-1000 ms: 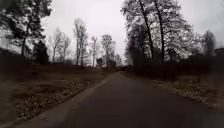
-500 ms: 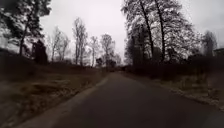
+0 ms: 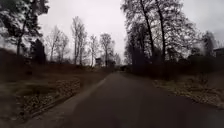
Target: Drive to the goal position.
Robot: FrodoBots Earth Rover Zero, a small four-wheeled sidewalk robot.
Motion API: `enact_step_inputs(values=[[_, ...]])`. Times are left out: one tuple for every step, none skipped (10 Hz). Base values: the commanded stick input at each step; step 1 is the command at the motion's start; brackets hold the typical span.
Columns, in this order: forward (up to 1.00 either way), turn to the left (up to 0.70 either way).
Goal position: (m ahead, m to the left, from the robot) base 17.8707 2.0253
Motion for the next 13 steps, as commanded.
enact_step_inputs(values=[[0.7,0.0],[0.7,0.0],[0.7,0.0],[0.7,0.0],[0.7,0.0],[0.7,0.0],[0.7,0.0],[0.7,0.0],[0.7,0.0],[0.7,0.0],[0.7,0.0],[0.7,0.0],[0.7,0.0]])
